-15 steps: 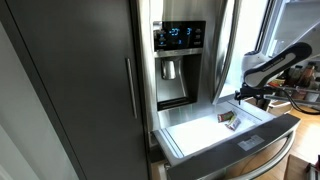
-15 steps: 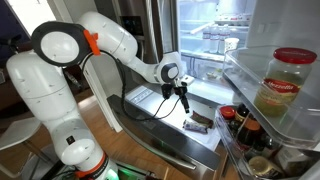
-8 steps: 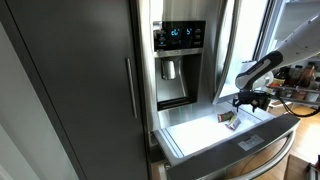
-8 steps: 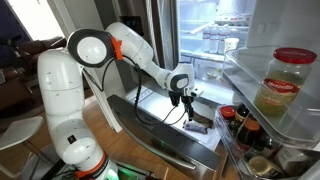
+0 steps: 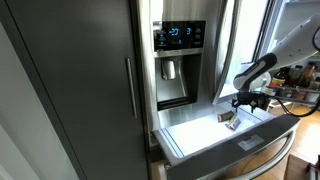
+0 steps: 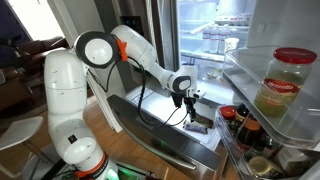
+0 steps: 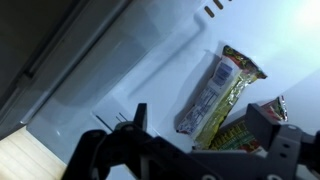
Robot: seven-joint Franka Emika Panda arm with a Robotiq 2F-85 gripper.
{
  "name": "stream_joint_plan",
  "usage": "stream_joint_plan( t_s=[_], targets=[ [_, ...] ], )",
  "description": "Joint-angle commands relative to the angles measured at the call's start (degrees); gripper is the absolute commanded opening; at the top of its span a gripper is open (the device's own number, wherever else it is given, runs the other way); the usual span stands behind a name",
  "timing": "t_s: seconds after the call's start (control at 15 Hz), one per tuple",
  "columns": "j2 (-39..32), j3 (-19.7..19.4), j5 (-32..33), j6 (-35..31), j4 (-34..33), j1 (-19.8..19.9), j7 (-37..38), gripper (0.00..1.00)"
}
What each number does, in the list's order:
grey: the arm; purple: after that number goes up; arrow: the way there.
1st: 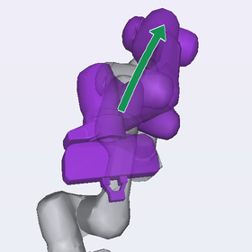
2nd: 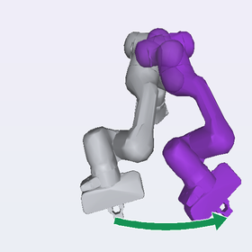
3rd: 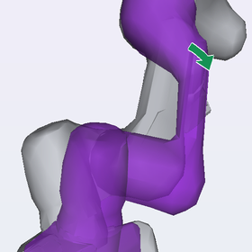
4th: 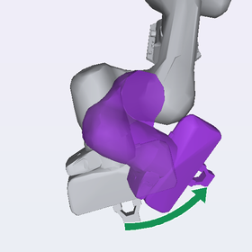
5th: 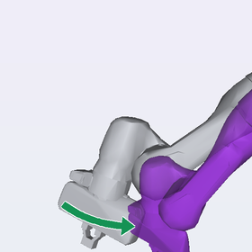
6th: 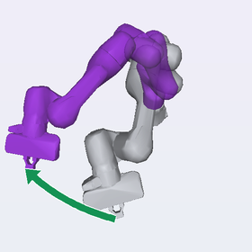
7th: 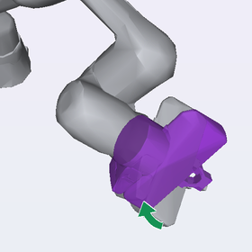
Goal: Move the two food packs to the upper fridge
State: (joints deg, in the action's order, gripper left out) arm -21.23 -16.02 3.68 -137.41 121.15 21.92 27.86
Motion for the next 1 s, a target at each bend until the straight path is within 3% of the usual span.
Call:
stream_joint_plan(
  t_s=[0.0, 0.53, 0.93],
  targets=[
    [-2.27, -1.31, -3.49, -0.18, -0.56, -0.96, -5.01, 1.00],
    [-7.78, 1.40, -12.66, -5.00, -2.06, 2.46, -19.24, 1.00],
    [-12.00, 4.69, -21.33, -12.59, -3.48, 4.67, -24.00, 1.00]
  ],
)
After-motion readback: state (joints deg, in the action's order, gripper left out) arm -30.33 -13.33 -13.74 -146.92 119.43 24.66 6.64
